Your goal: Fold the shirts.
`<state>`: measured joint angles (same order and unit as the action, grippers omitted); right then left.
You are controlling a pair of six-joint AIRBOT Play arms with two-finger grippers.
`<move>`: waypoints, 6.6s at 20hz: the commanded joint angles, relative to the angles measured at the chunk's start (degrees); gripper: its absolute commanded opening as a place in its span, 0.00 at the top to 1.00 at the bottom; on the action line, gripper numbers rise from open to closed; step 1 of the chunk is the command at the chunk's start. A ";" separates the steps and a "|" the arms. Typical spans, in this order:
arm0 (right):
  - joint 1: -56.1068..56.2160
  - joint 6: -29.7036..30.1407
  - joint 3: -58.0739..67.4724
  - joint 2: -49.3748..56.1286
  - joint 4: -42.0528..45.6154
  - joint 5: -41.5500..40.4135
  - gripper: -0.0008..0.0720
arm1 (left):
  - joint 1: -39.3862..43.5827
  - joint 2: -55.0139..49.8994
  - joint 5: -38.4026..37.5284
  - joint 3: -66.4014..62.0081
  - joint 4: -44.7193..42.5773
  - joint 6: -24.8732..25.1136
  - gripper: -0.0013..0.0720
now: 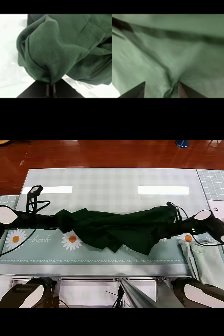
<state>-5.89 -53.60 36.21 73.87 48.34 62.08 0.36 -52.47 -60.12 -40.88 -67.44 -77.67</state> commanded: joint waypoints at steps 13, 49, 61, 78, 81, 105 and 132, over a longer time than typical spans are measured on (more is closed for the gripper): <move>-2.86 -8.76 14.27 -20.13 1.70 5.70 0.95 | -0.11 0.63 -2.29 -19.08 -0.98 2.19 0.94; -4.55 -28.37 44.04 3.10 14.97 26.43 0.95 | -0.04 -24.00 -24.79 -54.18 -8.22 2.03 0.95; -4.55 -28.85 44.02 20.98 13.62 4.72 0.94 | 0.15 -45.27 -22.67 -54.14 0.63 0.48 0.88; -30.34 -18.21 33.83 5.31 11.34 23.30 0.30 | -12.33 -16.06 -24.06 -16.04 0.63 1.07 0.27; -31.91 -15.67 28.87 5.31 8.55 19.85 0.31 | -15.17 -12.13 -21.84 -2.23 4.13 3.93 0.27; -31.74 -13.51 21.59 5.38 5.73 11.58 0.31 | -9.46 -22.14 -0.55 8.83 21.16 6.56 0.94; -20.83 -13.99 30.67 -14.16 0.09 1.84 0.95 | -9.75 -3.30 -7.50 -25.86 21.24 7.56 0.94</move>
<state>-25.76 -68.31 60.47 68.51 48.93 62.83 -9.34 -61.14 -66.74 -54.89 -46.26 -69.91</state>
